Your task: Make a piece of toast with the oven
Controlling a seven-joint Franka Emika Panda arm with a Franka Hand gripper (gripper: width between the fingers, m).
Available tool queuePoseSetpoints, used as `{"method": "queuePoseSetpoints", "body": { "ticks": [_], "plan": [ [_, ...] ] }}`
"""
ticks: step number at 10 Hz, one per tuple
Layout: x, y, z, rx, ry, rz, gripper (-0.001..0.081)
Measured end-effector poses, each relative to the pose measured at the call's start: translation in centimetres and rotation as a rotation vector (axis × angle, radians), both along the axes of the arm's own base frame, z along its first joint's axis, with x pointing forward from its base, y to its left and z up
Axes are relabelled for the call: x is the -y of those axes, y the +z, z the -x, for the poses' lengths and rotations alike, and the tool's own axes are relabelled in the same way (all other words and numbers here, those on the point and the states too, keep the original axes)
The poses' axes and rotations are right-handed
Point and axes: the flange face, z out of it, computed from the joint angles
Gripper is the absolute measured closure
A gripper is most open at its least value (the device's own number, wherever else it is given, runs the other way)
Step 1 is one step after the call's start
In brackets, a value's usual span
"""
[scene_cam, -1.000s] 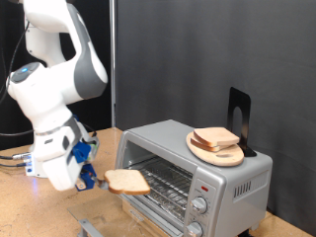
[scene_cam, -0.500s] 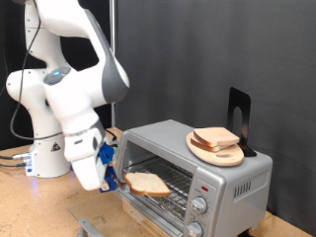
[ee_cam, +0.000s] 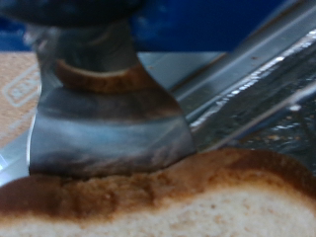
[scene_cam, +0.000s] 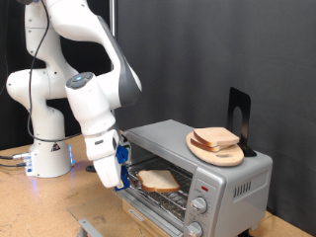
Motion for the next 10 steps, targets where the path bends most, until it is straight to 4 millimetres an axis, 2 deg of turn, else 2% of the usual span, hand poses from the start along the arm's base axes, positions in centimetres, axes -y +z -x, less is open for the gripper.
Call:
{"method": "queuePoseSetpoints", "body": {
  "ticks": [3,10],
  "plan": [
    [0.1,-0.2,1.6,-0.002,0.015,0.007,0.0417],
    [4.3,0.0,5.4,-0.028,-0.028,0.026,0.0417]
  ]
}}
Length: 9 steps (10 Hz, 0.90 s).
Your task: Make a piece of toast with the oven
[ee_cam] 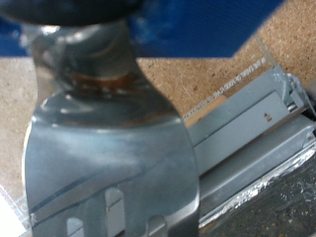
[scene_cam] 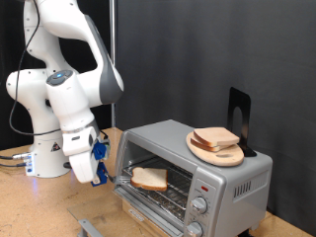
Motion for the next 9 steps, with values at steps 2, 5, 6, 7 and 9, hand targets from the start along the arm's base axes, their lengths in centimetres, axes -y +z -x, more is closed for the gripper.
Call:
{"method": "queuePoseSetpoints", "body": {
  "ticks": [2,5,6,7,9],
  "plan": [
    [0.5,0.3,0.4,0.001,-0.01,-0.004,0.0417],
    [0.6,1.0,0.3,0.018,-0.024,-0.01,0.0417],
    [0.5,1.3,0.2,0.029,-0.032,-0.013,0.0417],
    [0.2,1.5,0.0,0.039,-0.034,-0.009,0.0417],
    [-0.7,1.7,-0.3,0.052,-0.039,0.007,0.0417]
  ]
}}
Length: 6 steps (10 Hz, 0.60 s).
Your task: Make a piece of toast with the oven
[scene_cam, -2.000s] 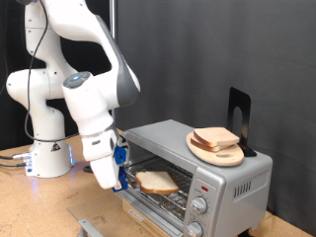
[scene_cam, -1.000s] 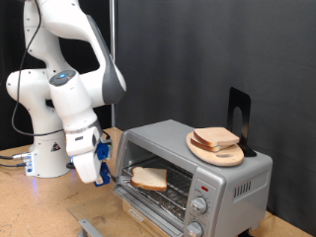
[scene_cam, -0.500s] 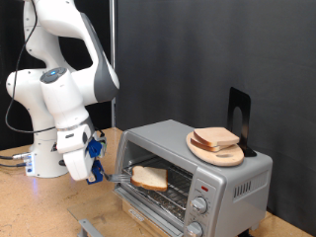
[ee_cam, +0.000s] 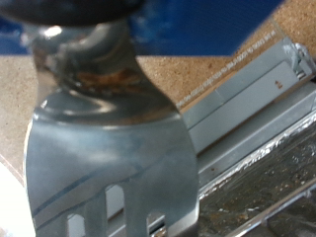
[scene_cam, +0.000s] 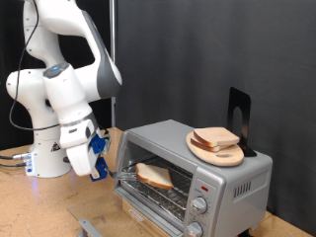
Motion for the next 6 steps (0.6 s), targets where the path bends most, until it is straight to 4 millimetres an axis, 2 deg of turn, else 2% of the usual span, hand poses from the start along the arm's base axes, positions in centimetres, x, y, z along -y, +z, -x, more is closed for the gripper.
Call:
{"method": "queuePoseSetpoints", "body": {
  "ticks": [6],
  "plan": [
    [-3.0,-0.1,-0.5,0.008,-0.005,0.01,0.0417]
  ]
}}
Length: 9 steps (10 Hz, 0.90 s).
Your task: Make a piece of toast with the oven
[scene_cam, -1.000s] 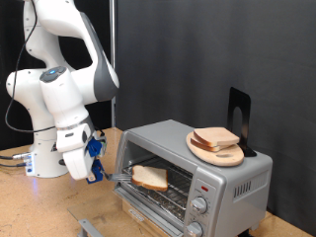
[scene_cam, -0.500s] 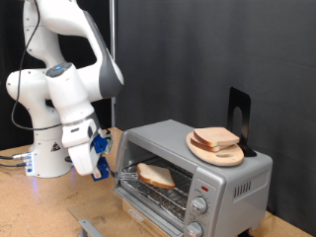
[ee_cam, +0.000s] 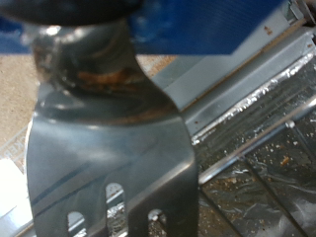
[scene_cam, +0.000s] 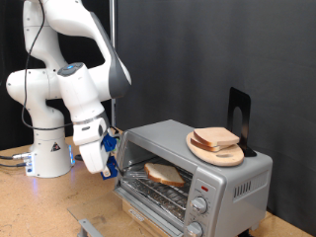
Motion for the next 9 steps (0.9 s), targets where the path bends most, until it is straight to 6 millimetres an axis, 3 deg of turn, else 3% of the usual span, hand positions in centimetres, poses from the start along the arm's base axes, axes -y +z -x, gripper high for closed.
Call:
{"method": "queuePoseSetpoints", "body": {
  "ticks": [4,9],
  "plan": [
    [0.2,-0.4,0.4,-0.015,-0.004,-0.002,0.0417],
    [3.1,-1.3,2.0,-0.079,-0.003,-0.02,0.0417]
  ]
}}
